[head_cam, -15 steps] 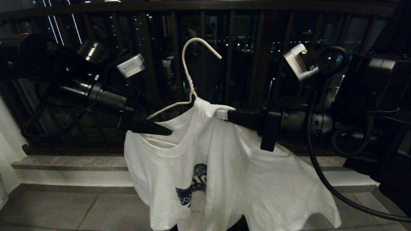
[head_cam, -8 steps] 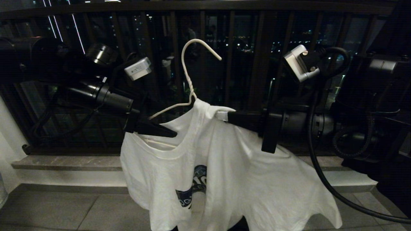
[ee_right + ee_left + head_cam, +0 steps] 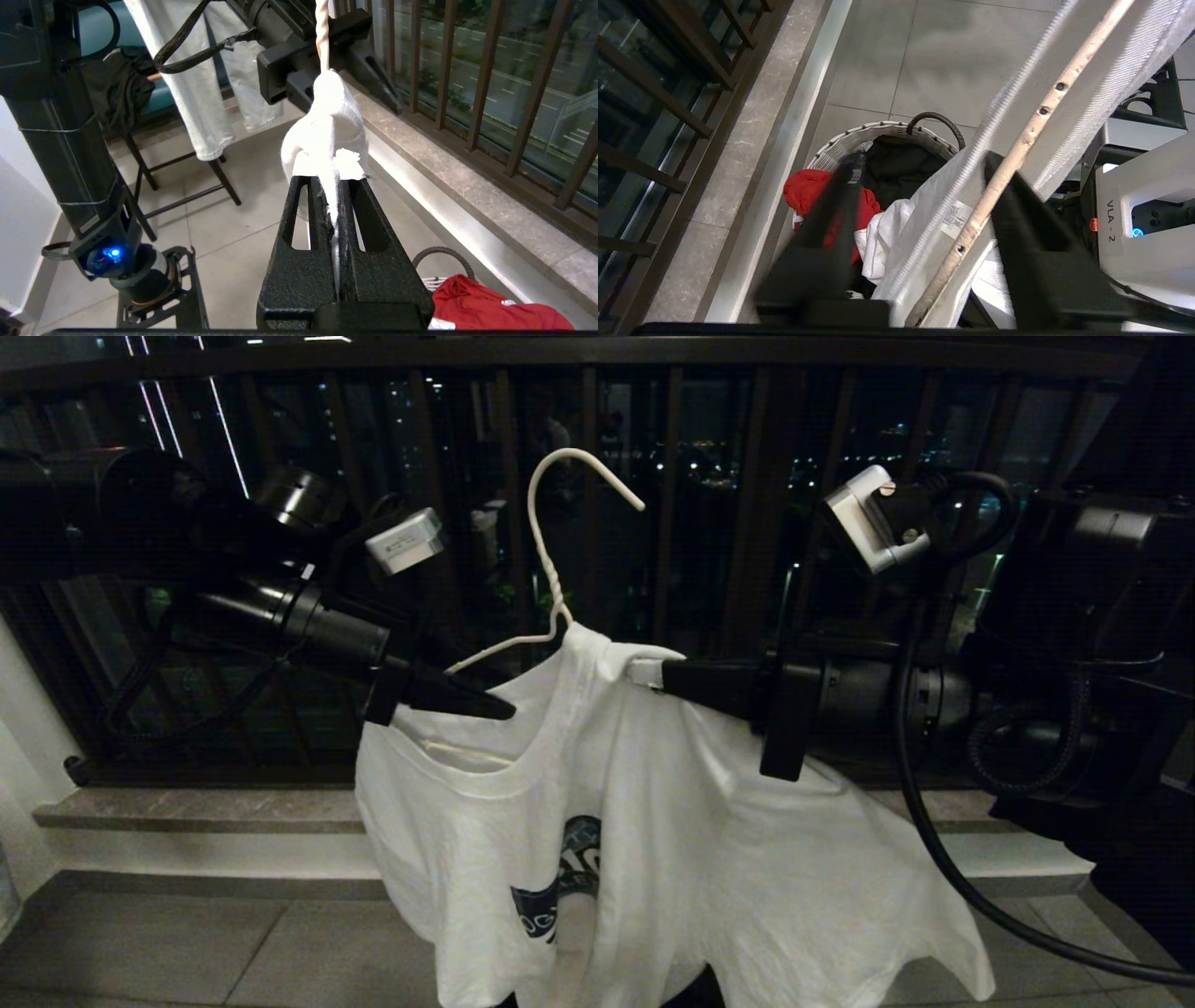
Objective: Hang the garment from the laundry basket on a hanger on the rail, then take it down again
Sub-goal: Hang the clothes rack on the clothesline
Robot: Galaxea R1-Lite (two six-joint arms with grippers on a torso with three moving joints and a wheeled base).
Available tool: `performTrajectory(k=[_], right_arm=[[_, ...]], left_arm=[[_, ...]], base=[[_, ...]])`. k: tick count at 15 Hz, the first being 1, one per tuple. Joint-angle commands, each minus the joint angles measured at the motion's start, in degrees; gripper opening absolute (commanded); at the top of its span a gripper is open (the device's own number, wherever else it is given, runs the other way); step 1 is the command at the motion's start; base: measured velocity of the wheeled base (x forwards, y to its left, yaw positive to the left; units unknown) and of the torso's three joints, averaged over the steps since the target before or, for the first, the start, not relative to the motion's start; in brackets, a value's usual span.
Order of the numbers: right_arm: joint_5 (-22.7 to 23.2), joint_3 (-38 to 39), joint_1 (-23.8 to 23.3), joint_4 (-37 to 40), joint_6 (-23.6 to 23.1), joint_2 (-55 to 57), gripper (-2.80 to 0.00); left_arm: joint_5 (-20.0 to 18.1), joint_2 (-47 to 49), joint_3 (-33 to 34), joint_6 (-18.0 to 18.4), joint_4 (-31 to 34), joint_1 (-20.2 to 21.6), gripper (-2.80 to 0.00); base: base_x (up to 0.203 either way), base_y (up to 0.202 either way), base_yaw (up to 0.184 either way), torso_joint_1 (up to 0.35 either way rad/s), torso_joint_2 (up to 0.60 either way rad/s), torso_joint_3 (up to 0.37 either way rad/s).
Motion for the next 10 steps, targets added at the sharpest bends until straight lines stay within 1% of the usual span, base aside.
performTrajectory(k=[1, 10], right_arm=[[0.13, -0.01, -0.03, -0.23, 0.08, 0.06, -2.8], [0.13, -0.01, -0.13, -0.32, 0.08, 0.24, -2.8]], left_arm=[[-0.29, -0.31, 0.13, 0.25, 0.26, 0.0, -2.8], [-0.38, -0.66, 0.04, 0.25, 0.17, 0.03, -2.8]], base=[[0.0, 0.0, 0.0, 0.0, 0.0, 0.0], [0.0, 0.0, 0.0, 0.0, 0.0, 0.0]])
